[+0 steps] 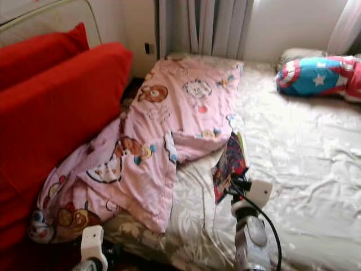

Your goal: Clean up the room

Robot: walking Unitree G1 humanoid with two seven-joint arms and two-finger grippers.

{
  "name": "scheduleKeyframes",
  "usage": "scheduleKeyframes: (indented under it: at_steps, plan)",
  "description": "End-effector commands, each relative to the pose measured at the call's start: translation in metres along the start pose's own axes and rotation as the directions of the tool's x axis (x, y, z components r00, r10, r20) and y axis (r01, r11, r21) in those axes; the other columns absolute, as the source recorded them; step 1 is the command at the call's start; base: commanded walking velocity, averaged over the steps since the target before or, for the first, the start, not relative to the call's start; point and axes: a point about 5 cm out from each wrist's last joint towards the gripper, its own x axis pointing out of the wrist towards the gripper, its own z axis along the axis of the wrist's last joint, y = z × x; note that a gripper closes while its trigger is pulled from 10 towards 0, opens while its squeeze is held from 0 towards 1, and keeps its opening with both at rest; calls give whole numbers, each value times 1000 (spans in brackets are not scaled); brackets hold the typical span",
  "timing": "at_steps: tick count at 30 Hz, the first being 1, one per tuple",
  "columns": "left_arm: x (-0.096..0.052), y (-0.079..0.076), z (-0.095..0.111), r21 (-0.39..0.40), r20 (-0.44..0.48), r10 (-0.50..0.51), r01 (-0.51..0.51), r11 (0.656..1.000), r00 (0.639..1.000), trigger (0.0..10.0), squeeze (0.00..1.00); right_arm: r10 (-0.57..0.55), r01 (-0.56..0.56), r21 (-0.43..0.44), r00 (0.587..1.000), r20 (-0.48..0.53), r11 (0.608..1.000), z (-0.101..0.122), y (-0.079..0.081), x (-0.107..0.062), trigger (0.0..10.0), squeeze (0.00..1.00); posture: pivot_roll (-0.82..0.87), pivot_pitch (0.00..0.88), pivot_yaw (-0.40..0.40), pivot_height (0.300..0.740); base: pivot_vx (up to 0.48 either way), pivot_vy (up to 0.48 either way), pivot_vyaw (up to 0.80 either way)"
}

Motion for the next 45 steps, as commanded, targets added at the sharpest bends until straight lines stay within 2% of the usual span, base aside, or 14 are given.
scheduleKeyframes:
  at_steps: [1, 10, 24, 45]
  plan:
    - [-3, 3, -11, 16, -44, 13, -12, 1000, 999, 10000, 0, 8, -7, -13, 999, 39, 1000, 8, 3, 5, 10000, 0, -15, 0, -81, 730, 0, 0, 0]
    - [-9, 11, -29, 35, -101, 27, -24, 999, 994, 10000, 0, -9, 9, -14, 999, 40, 1000, 6, 5, 3, 10000, 0, -19, 0, -75, 730, 0, 0, 0]
    - [-7, 6, -26, 44, -100, 22, -18, 999, 995, 10000, 0, -33, 34, -20, 999, 16, 999, 2, 5, 4, 10000, 0, -18, 0, -74, 730, 0, 0, 0]
    - [-10, 8, -31, 77, -93, 12, -5, 997, 996, 10000, 0, -59, 59, -29, 998, -2, 998, -2, 3, 2, 10000, 0, -18, 8, -76, 730, 0, 0, -741]
